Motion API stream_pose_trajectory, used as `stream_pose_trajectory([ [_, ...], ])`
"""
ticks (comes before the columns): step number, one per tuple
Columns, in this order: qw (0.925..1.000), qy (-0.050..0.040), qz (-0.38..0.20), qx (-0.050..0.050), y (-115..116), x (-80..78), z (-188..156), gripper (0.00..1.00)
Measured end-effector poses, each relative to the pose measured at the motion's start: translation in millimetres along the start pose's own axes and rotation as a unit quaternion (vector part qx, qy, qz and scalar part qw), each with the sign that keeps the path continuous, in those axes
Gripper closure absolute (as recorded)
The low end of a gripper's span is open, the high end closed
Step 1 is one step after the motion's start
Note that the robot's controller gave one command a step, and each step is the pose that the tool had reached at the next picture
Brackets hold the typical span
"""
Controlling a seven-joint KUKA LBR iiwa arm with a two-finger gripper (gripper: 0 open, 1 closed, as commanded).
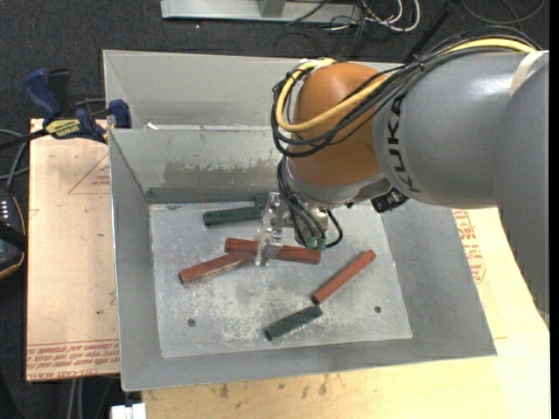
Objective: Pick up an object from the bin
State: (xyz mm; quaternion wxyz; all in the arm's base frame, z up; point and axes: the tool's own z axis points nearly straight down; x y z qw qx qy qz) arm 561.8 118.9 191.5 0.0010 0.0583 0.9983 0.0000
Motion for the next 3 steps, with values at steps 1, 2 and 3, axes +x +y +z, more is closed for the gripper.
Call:
stream_pose_trajectory([
  [1, 1.0, 0.0002, 0.0, 0.0, 0.3, 0.2, 0.1, 1.0],
  [2, 0.9958, 0.0011, -0.091, 0.0, -18.7, 13.8, -61.2, 0.0],
  [3, 0.9872, 0.0007, -0.159, 0.0, -33.3, 23.6, -108.8, 0.0],
])
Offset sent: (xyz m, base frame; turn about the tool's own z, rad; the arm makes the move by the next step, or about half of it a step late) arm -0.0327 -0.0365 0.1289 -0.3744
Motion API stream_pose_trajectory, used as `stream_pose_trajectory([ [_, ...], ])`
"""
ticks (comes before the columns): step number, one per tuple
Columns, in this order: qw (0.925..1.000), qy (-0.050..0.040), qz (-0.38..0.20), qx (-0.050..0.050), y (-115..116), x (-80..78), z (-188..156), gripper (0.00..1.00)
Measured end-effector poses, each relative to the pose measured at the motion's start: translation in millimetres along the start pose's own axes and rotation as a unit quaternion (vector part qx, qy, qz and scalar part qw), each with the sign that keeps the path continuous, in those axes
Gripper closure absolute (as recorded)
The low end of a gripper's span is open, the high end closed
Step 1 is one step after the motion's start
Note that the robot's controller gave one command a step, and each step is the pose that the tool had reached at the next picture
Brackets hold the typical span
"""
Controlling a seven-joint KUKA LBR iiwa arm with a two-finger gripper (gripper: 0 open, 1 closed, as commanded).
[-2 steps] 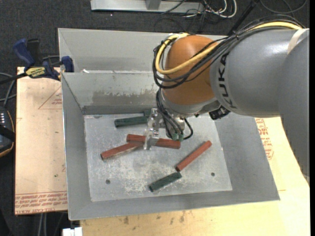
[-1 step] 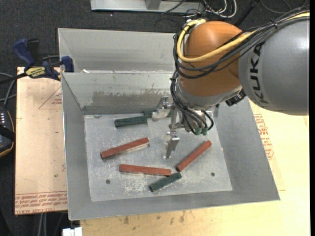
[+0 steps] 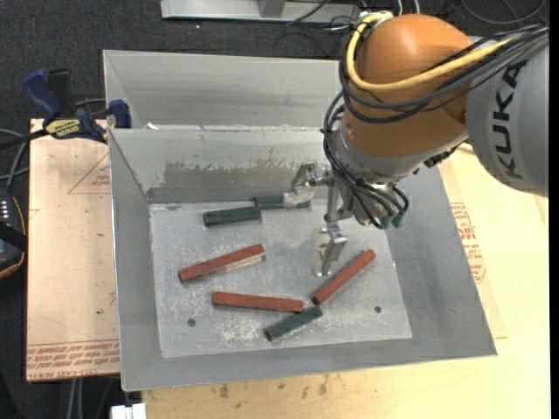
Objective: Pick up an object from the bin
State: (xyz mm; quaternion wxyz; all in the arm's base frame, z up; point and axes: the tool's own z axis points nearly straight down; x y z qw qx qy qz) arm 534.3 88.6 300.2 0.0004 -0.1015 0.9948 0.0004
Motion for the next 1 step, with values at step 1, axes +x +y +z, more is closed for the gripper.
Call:
stream_pose_trajectory([
  [1, 0.9997, -0.0066, -0.023, 0.001, -12.2, 12.5, 22.7, 0.0],
])
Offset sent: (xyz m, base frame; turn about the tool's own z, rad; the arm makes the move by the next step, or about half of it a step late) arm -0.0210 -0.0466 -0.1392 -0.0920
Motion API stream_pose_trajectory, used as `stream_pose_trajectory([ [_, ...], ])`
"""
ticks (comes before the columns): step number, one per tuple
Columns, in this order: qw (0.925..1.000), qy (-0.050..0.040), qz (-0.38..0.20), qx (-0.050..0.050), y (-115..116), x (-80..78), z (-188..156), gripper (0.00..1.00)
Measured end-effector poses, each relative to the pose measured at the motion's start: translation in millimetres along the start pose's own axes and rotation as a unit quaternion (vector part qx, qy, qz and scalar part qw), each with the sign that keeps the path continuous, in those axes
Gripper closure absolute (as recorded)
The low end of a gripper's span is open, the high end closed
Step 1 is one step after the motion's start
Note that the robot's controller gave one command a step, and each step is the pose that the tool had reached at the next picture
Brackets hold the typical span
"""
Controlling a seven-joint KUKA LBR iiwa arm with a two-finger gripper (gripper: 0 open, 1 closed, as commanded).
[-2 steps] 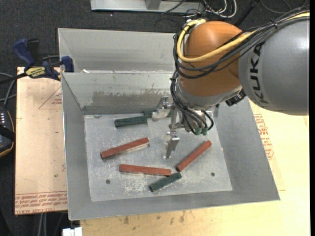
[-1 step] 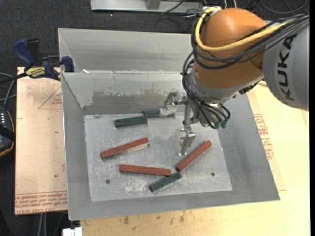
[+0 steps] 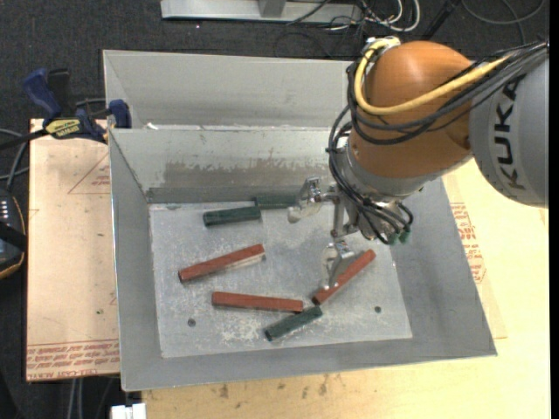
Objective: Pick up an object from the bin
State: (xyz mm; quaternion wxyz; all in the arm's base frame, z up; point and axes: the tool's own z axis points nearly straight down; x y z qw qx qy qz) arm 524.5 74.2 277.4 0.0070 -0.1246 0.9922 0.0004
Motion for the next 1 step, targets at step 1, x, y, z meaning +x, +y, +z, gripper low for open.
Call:
stream_pose_trajectory([
  [1, 0.9999, 0.0043, -0.013, -0.001, -15.6, 12.0, 71.1, 0.0],
])
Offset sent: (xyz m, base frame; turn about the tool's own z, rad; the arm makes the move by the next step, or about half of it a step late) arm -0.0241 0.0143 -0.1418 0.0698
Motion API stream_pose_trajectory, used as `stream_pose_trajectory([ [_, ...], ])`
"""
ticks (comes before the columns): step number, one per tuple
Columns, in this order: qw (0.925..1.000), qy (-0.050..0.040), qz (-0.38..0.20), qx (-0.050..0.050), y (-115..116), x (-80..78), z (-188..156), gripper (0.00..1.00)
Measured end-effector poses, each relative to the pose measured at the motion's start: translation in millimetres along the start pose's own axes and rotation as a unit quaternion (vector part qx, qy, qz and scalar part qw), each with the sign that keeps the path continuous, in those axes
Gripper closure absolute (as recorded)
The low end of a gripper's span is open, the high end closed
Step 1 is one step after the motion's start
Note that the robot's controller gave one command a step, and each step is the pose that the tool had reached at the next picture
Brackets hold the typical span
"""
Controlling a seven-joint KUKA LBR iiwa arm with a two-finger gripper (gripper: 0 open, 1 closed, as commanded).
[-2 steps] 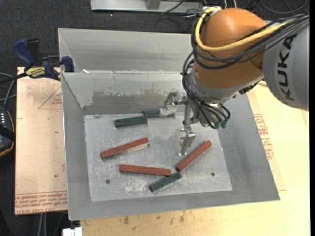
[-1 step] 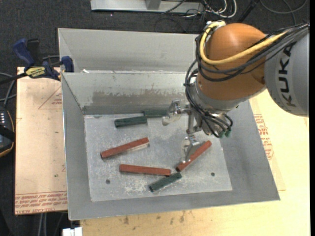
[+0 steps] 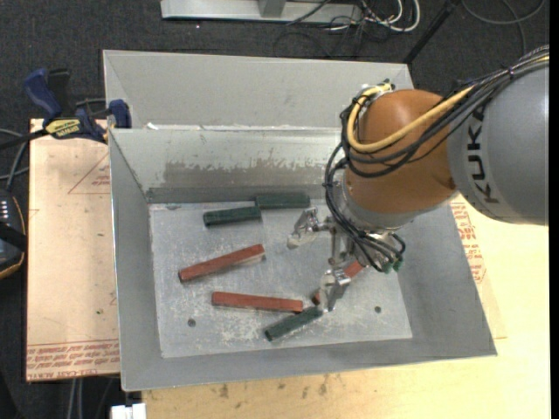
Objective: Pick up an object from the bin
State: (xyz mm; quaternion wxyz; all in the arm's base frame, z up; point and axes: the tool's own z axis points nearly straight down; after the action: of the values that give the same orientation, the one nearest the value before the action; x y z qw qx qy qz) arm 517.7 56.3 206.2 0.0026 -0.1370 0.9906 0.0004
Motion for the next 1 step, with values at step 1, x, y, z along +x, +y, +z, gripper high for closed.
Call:
stream_pose_trajectory([
  [1, 0.9988, 0.002, 0.048, 0.0, 33.7, 7.0, 70.2, 0.0],
])
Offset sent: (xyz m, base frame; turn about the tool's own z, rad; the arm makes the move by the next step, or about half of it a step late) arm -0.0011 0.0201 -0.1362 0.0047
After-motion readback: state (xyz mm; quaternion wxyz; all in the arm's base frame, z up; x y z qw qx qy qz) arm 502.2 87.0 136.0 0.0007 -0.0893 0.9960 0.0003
